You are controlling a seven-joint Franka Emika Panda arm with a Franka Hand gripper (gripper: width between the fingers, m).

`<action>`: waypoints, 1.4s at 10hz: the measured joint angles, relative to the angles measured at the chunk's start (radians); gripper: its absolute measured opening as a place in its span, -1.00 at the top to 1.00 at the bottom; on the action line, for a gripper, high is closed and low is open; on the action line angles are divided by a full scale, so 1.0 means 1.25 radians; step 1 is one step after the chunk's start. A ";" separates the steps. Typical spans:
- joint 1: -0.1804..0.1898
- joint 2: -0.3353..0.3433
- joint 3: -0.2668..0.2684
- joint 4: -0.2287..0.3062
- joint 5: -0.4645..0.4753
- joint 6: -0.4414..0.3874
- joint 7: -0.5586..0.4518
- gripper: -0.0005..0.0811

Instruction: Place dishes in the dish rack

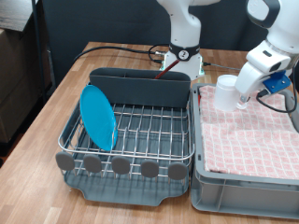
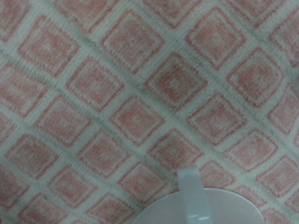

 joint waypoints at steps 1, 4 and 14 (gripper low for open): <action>-0.001 0.000 -0.006 -0.012 -0.001 0.014 -0.013 -0.98; -0.002 -0.004 -0.025 -0.043 -0.002 0.040 -0.048 -0.98; -0.001 -0.026 -0.040 -0.085 -0.029 0.082 -0.049 0.73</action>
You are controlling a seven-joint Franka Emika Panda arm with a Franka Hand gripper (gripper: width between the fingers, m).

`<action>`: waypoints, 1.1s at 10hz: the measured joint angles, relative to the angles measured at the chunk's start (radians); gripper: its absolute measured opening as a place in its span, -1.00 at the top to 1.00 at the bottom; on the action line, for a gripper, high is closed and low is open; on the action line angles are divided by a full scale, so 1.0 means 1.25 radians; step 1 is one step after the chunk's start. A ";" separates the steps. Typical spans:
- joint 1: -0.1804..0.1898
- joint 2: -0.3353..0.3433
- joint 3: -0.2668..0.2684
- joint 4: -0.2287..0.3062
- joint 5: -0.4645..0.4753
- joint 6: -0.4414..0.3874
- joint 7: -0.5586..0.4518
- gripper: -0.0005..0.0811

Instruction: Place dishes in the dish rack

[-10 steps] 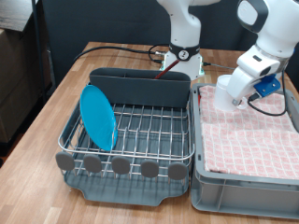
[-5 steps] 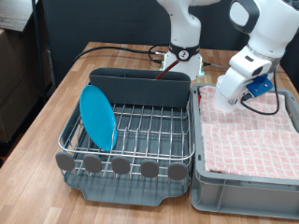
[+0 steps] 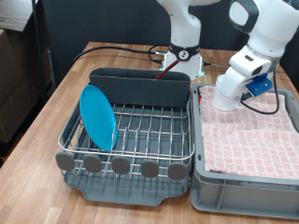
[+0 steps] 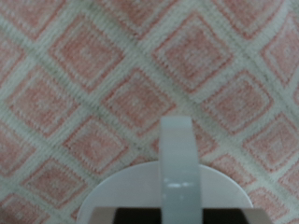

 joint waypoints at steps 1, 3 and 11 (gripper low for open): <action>0.000 0.000 0.000 0.003 0.000 0.000 0.000 0.81; 0.000 0.000 0.000 0.022 0.010 -0.018 0.002 0.81; 0.000 -0.080 0.004 0.126 0.017 -0.122 0.204 0.81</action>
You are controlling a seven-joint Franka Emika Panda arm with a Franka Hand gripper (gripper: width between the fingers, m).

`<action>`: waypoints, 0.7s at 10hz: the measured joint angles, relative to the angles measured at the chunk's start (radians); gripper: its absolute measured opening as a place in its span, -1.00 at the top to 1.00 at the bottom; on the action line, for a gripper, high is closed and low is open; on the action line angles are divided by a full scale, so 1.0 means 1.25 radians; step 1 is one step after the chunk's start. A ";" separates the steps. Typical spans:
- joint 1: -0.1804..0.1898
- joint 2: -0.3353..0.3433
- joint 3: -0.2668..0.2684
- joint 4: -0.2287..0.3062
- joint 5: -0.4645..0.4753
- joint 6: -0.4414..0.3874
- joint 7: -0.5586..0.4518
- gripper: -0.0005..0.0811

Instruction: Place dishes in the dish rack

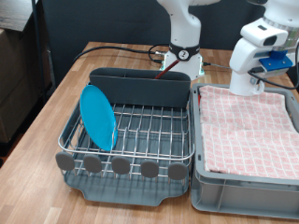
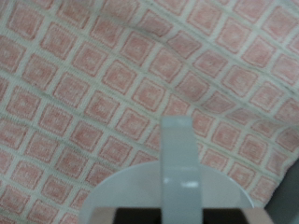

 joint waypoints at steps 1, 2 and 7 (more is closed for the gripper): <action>-0.002 -0.022 -0.001 0.007 -0.041 -0.007 0.057 0.81; -0.004 -0.040 -0.001 0.003 -0.068 -0.014 0.102 0.81; -0.026 -0.031 -0.047 -0.004 -0.049 0.043 0.141 0.81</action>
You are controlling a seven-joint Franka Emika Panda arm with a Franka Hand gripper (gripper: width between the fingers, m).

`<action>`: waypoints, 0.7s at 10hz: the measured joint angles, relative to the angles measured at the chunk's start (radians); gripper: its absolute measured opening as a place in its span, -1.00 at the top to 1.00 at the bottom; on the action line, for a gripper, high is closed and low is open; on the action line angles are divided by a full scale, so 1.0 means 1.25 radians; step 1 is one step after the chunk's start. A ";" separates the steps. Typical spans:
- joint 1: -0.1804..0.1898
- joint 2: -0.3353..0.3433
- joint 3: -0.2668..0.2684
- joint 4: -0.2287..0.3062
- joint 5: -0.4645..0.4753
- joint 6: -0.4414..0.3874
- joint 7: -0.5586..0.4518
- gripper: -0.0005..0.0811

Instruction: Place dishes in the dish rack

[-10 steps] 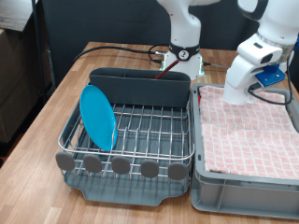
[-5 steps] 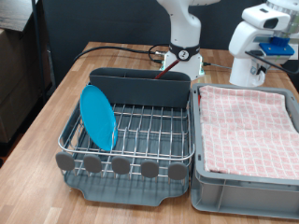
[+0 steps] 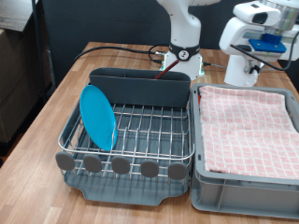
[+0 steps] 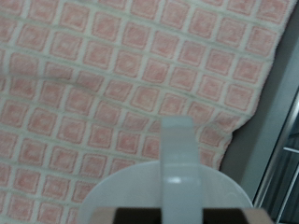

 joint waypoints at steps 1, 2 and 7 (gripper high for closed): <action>-0.011 0.000 -0.019 -0.003 0.001 0.018 0.001 0.81; -0.021 0.001 -0.038 -0.003 0.001 0.036 0.000 0.81; -0.062 0.019 -0.126 0.023 0.000 0.121 -0.062 0.81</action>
